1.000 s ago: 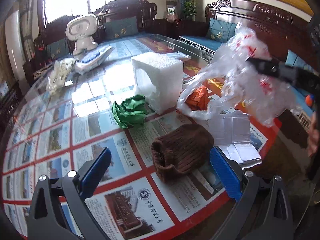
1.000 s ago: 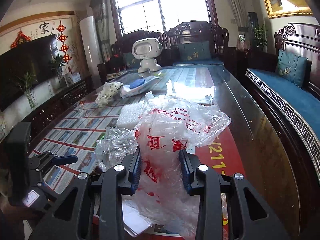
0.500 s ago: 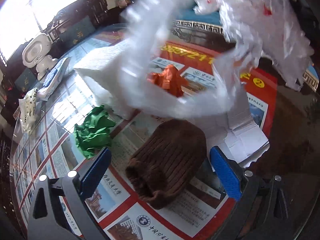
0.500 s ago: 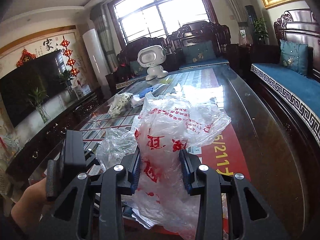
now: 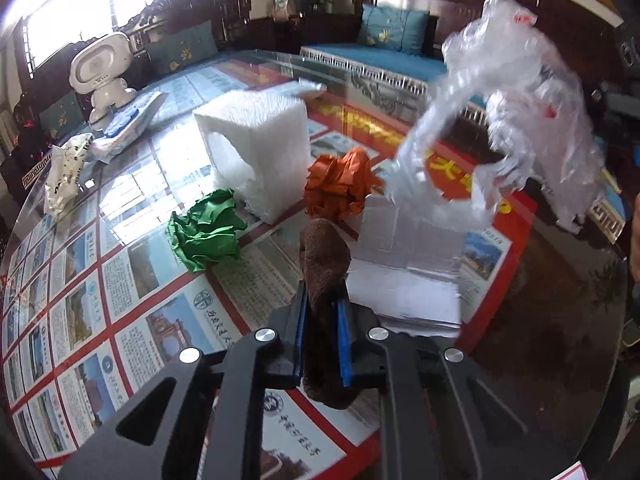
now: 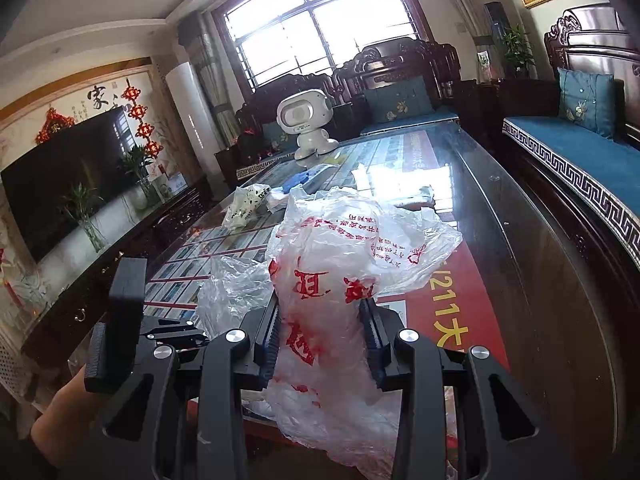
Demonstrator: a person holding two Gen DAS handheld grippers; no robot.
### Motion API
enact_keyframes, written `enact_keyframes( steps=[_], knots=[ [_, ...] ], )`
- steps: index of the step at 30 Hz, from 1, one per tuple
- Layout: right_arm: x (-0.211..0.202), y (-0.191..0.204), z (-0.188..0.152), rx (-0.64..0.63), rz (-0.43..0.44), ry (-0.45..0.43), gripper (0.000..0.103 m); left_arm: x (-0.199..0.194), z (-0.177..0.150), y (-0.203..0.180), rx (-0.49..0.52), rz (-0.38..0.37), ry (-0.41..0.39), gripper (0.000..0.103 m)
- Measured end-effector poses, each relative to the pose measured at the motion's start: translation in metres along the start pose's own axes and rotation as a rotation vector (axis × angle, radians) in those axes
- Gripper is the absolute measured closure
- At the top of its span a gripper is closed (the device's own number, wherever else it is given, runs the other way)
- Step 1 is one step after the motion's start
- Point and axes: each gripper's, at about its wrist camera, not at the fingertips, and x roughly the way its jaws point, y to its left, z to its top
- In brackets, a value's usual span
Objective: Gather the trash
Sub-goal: 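Carry both items to the bucket and open the left gripper over it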
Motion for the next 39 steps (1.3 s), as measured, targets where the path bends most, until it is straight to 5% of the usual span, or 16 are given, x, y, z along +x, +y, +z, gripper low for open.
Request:
enact_keyframes(
  steps=[7,14,19,25,29,34,35,37,38,39],
  knots=[
    [-0.046,0.028,-0.016,-0.053,0.037,-0.023,0.068,-0.073,-0.020,-0.026,0.002,-0.029,-0.141,0.089],
    [-0.118,0.057,-0.063,-0.085,0.089,-0.038,0.068,-0.142,-0.084,-0.073,-0.001,-0.082,-0.209,0.089],
    [-0.171,0.081,-0.112,-0.117,0.120,-0.022,0.068,-0.159,-0.140,-0.103,-0.108,-0.157,-0.141,0.089],
    [-0.213,0.104,-0.166,-0.157,0.111,0.033,0.068,-0.156,-0.212,-0.158,-0.067,-0.110,-0.036,0.089],
    [-0.227,0.112,-0.202,-0.172,0.098,0.083,0.068,-0.137,-0.258,-0.181,-0.140,-0.215,0.075,0.089],
    [-0.225,0.116,-0.247,-0.166,0.084,0.173,0.068,-0.111,-0.297,-0.198,-0.178,-0.255,0.187,0.088],
    [-0.223,0.116,-0.254,-0.157,0.088,0.191,0.068,-0.105,-0.303,-0.200,-0.175,-0.267,0.214,0.084],
    [-0.219,0.112,-0.268,-0.135,0.084,0.224,0.068,-0.097,-0.310,-0.197,-0.207,-0.258,0.236,0.046],
    [-0.216,0.110,-0.273,-0.123,0.083,0.237,0.067,-0.094,-0.313,-0.195,-0.226,-0.264,0.250,0.015],
    [-0.213,0.108,-0.278,-0.113,0.081,0.253,0.066,-0.094,-0.316,-0.192,-0.246,-0.255,0.249,0.012]
  ],
)
